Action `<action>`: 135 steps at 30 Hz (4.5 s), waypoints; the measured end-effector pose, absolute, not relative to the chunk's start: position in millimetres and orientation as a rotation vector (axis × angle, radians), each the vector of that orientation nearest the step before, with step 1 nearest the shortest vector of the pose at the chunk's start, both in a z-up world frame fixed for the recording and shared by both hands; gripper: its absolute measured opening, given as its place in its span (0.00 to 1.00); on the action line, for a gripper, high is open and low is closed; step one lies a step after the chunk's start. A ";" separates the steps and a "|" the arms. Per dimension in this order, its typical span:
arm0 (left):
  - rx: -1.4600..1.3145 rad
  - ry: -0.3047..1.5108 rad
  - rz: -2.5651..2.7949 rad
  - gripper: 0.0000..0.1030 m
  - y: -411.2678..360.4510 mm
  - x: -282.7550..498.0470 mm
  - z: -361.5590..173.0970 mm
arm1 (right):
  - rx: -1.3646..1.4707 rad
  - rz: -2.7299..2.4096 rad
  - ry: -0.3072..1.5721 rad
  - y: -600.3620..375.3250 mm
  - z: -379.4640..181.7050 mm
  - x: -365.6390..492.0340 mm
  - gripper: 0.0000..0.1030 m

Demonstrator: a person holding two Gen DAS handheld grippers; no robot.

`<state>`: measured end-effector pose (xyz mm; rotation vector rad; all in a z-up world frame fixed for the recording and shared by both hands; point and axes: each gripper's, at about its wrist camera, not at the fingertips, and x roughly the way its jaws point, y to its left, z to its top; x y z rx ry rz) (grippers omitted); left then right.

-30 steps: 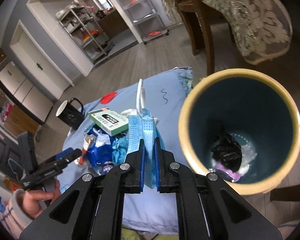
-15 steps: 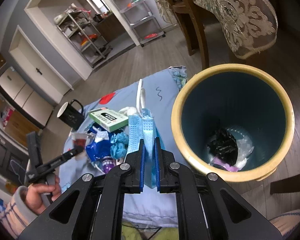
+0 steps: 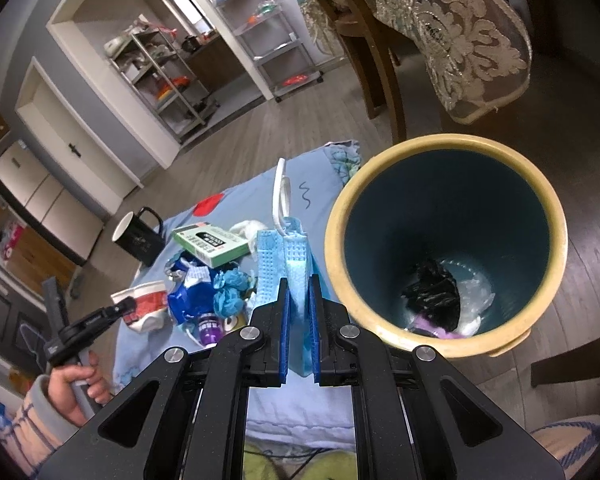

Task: Collect trash
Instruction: 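Grasp the white tube with the left tool while the right tool holds the mask, then carry the blue mask over the bin and open the right tool, then move the white tube over the bin and open the left tool, then move both open tools back over the trash pile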

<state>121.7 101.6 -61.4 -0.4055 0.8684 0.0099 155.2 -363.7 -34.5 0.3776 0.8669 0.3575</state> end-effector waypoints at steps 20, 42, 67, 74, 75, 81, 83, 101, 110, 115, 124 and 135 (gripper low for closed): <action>-0.339 0.692 -0.192 0.08 21.7 102.6 5.8 | 0.398 0.250 0.842 -413.1 -25.0 151.9 0.09; -0.263 0.769 -0.413 0.08 -122.8 162.7 8.7 | 0.428 0.089 0.938 -428.7 -70.9 194.6 0.36; -0.151 0.917 -0.460 0.61 -230.6 216.4 -53.4 | 0.623 0.052 0.791 -475.0 -65.8 185.0 0.64; -0.179 0.878 -0.435 0.68 -199.2 197.1 -35.2 | 0.599 0.056 0.787 -469.2 -62.9 183.4 0.68; -0.179 0.871 -0.432 0.71 -194.5 194.2 -32.5 | 0.593 0.058 0.787 -467.6 -62.6 183.0 0.69; -0.173 0.822 -0.388 0.80 -151.6 172.6 -13.8 | 0.538 0.068 0.791 -454.8 -60.2 181.9 0.72; -0.179 0.814 -0.373 0.80 -136.4 167.3 -10.4 | 0.504 0.073 0.794 -447.3 -59.0 181.9 0.73; -0.219 0.807 -0.177 0.82 -1.3 127.6 -26.3 | 0.297 0.104 0.793 -406.1 -51.6 178.2 0.75; -0.300 0.879 -0.151 0.81 15.0 130.3 -75.2 | 0.208 0.152 0.817 -372.2 -54.4 169.4 0.75; -0.343 0.872 -0.167 0.80 19.5 136.7 -82.6 | 0.117 0.236 0.844 -333.6 -59.2 162.2 0.75; -0.447 0.833 -0.124 0.74 47.7 147.0 -77.1 | 0.070 0.319 0.910 -286.4 -72.8 172.9 0.74; -0.519 0.841 -0.021 0.80 102.7 198.2 -79.1 | -0.017 0.429 0.962 -218.5 -87.1 194.7 0.70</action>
